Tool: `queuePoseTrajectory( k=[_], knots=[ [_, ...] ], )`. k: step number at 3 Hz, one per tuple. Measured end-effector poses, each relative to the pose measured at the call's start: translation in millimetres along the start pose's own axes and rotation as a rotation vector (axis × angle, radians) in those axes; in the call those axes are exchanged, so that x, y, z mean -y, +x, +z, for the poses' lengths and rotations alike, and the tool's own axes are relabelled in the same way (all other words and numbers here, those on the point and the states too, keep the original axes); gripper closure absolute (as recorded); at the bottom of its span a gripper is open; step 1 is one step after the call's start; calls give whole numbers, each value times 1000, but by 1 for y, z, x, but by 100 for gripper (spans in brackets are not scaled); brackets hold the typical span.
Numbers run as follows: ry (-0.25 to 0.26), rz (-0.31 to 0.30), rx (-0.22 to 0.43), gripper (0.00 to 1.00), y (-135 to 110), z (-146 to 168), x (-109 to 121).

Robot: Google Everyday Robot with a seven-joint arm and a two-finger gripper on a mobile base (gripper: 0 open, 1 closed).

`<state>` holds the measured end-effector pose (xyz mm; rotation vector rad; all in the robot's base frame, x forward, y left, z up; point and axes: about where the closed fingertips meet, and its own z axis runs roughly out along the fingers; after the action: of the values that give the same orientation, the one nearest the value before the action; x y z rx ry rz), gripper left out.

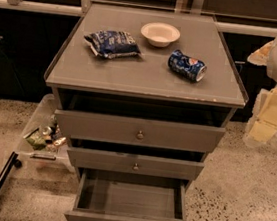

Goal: Close bottom drawer

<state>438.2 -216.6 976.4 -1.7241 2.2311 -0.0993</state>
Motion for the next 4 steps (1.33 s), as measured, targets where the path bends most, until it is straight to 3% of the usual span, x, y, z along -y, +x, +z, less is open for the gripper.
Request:
queuePoseTrajectory(
  k=[1,2,4],
  knots=[
    [0,0,0,0,0,0,0],
    [0,-2,9,0,8,24,-3],
    [-36,43,114,0,53,115,-17]
  ],
)
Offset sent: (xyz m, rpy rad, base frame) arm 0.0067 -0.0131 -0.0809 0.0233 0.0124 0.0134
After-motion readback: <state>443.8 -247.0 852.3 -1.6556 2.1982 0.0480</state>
